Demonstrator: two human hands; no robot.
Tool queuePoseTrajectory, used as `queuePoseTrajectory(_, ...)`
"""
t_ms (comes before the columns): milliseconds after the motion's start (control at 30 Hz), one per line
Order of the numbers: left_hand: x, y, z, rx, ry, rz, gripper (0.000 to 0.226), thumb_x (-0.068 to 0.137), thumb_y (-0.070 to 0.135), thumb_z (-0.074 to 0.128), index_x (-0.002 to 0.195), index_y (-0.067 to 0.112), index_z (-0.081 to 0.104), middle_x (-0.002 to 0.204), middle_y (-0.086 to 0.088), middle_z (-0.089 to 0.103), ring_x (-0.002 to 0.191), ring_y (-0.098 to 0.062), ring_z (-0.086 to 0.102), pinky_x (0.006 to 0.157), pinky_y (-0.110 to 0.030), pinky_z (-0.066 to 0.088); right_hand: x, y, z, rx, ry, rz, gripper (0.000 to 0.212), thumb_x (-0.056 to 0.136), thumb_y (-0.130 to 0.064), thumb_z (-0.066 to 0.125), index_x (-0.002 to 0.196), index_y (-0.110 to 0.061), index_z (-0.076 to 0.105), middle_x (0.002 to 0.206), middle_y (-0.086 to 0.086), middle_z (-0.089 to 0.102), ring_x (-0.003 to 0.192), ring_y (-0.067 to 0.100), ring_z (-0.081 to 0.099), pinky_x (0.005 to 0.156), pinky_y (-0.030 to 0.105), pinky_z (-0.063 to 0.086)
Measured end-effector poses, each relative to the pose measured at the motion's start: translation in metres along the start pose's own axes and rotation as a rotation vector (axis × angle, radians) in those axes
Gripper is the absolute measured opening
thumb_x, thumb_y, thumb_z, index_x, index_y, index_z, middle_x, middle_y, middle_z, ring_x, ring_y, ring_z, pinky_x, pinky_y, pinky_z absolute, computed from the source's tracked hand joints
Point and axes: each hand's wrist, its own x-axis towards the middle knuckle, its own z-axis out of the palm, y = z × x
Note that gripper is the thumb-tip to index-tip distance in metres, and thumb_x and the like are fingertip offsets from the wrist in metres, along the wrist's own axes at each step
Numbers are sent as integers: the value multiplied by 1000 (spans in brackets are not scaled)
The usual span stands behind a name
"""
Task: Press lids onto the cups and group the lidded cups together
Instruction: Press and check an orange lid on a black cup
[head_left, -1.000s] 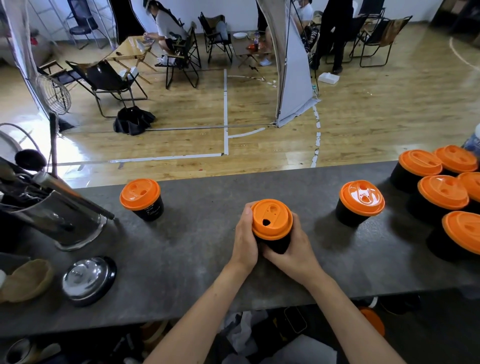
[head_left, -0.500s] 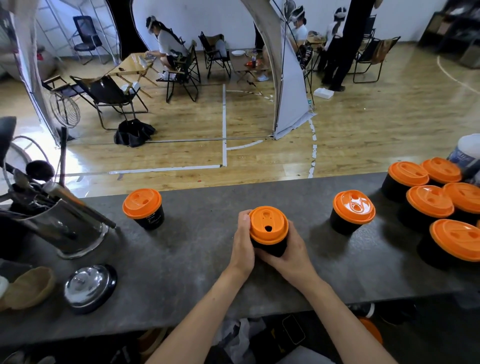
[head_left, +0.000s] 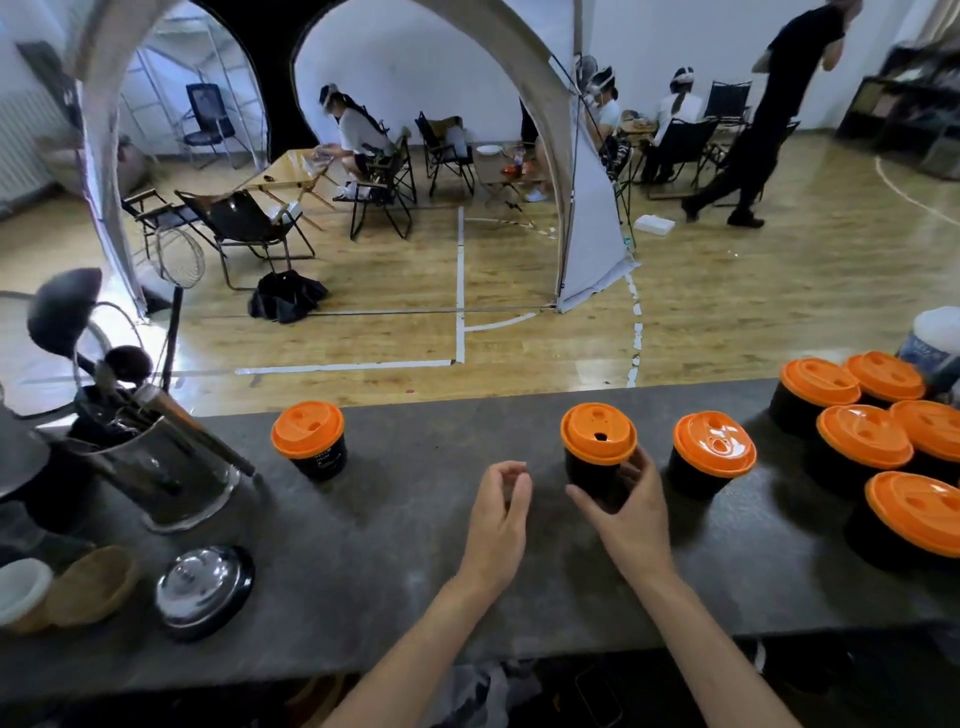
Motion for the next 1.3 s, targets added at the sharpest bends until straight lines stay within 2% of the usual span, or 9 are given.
queuePoseTrajectory(100, -26, -7, -26, 165, -32, 86, 18, 106, 31, 55, 123, 24, 57, 120, 10, 61, 113, -3, 60, 101, -29, 50, -26, 2, 3, 67, 145, 43, 67, 76, -21, 87, 130, -11, 48, 123, 9, 59, 111, 27, 61, 95, 35, 51)
queuePoseTrajectory(167, -36, -11, -52, 304, 2, 174, 24, 103, 38, 57, 122, 23, 57, 125, 12, 58, 121, -2, 56, 106, -29, 47, -46, -2, 15, 121, 141, 13, 44, 82, -17, 82, 115, -18, 53, 108, 9, 64, 98, 32, 65, 81, 24, 51)
queuePoseTrajectory(300, -24, 3, -113, 613, 396, 431, 27, 95, 27, 71, 116, 14, 61, 128, -1, 59, 124, -14, 53, 110, -28, 42, -65, -20, 51, 101, -93, -99, 26, 87, -15, 76, 105, -21, 58, 99, 1, 66, 91, 19, 64, 79, 26, 49)
queuePoseTrajectory(433, 28, 18, -176, 800, 664, 257, 67, 80, 35, 86, 132, 9, 53, 143, -11, 49, 130, -31, 48, 109, -43, 38, -72, -44, 79, 60, -254, -234, 21, 91, -17, 72, 103, -26, 57, 100, -6, 60, 95, 9, 60, 81, 21, 45)
queuePoseTrajectory(533, 57, 12, -203, 747, 548, -44, 100, 73, 46, 90, 150, 11, 36, 154, -13, 38, 141, -34, 41, 113, -51, 37, -81, -53, 93, 12, -412, -318, 16, 94, -23, 69, 103, -29, 56, 102, -13, 57, 99, 4, 58, 85, 20, 46)
queuePoseTrajectory(600, 64, 4, -208, 675, 483, -138, 97, 76, 39, 90, 151, 13, 35, 150, -11, 42, 139, -34, 44, 111, -48, 39, -84, -54, 97, 6, -486, -348, 13, 96, -28, 67, 105, -28, 58, 104, -16, 57, 103, 2, 58, 89, 19, 47)
queuePoseTrajectory(867, 0, 11, -117, 440, 71, 142, 92, 69, 42, 94, 143, 23, 43, 140, 6, 49, 124, -6, 49, 104, -22, 41, -71, -61, 66, 277, -438, -68, 23, 100, -34, 55, 119, -25, 62, 115, -15, 67, 108, -7, 61, 88, 8, 45)
queuePoseTrajectory(1033, -29, 9, -63, 233, -29, 164, 105, 64, 33, 97, 147, 31, 32, 140, 19, 47, 130, 0, 49, 107, -15, 41, -63, -52, 47, 356, -313, 30, 25, 103, -36, 47, 111, -22, 66, 105, -11, 71, 103, 2, 65, 88, 18, 49)
queuePoseTrajectory(1300, -28, -9, -46, 121, 9, 126, 97, 59, 9, 97, 138, 23, 43, 123, 22, 59, 118, -9, 62, 102, -35, 51, -52, -45, 44, 345, -309, 49, 20, 107, -25, 45, 104, -18, 64, 102, -1, 70, 96, 6, 65, 84, 17, 49)
